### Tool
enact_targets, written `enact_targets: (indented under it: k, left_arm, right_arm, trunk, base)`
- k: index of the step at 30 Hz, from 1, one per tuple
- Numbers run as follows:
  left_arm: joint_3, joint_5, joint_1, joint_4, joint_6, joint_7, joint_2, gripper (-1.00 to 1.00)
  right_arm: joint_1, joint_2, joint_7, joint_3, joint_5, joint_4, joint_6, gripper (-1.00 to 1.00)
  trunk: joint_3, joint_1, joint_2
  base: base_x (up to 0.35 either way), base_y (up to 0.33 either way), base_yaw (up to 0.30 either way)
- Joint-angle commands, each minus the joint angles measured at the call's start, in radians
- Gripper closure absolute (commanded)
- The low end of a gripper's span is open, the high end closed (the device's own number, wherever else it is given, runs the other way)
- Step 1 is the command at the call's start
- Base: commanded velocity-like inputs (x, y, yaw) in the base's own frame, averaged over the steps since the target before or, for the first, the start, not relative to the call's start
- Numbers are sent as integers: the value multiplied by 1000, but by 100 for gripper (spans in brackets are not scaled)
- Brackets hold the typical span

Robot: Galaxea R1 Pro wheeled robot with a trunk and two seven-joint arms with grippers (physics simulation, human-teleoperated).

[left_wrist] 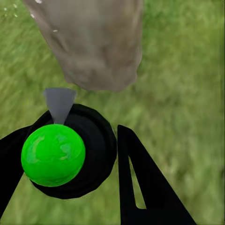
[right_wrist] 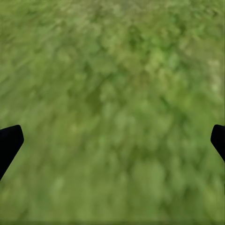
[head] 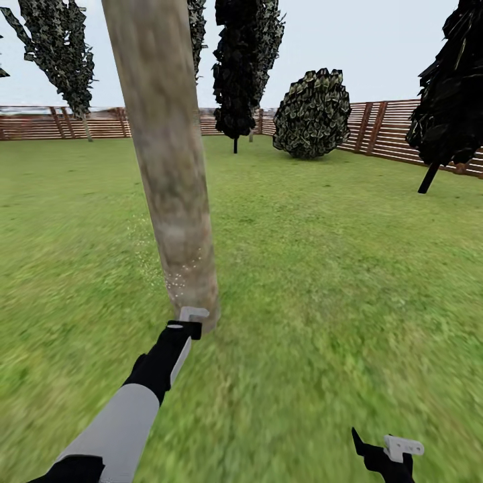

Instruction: In the garden, pick up the pesticide atomizer on the floor and spray pesticide onto both trees until each tree trunk is fully covered.

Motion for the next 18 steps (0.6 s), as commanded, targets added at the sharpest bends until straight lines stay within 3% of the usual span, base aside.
enact_targets:
  k: [1,6,9,10,12,15,16,18]
  left_arm:
    - [-3,-1,-2,0,1,0,2,100]
    - [-1,-4,-9,-25,6,1,42,100]
    - [4,1,-9,-70,70,-3,109,100]
    - [4,2,-9,-78,78,-4,115,100]
    - [-1,3,-8,-96,86,-4,110,100]
    - [-7,-1,-9,-106,90,-4,36,100]
    - [-15,-1,-9,-106,90,-4,24,100]
    - [-66,3,-10,-110,108,-4,3,100]
  right_arm:
    - [0,0,0,0,0,0,0,-100]
    - [0,0,0,0,0,1,0,-100]
    - [0,0,0,0,0,1,0,-100]
    - [0,0,0,0,0,1,0,-100]
    - [0,0,0,0,0,1,0,-100]
    - [0,0,0,0,0,1,0,-100]
    - [0,0,0,0,0,1,0,-100]
    - [0,0,0,0,0,1,0,-100]
  trunk:
    - [0,0,0]
    - [0,0,0]
    - [0,0,0]
    - [0,0,0]
    - [0,0,0]
    - [0,0,0]
    - [0,0,0]
    - [0,0,0]
  base:
    - [0,0,0]
    - [0,0,0]
    - [0,0,0]
    - [0,0,0]
    - [0,0,0]
    - [0,0,0]
    - [0,0,0]
    - [0,0,0]
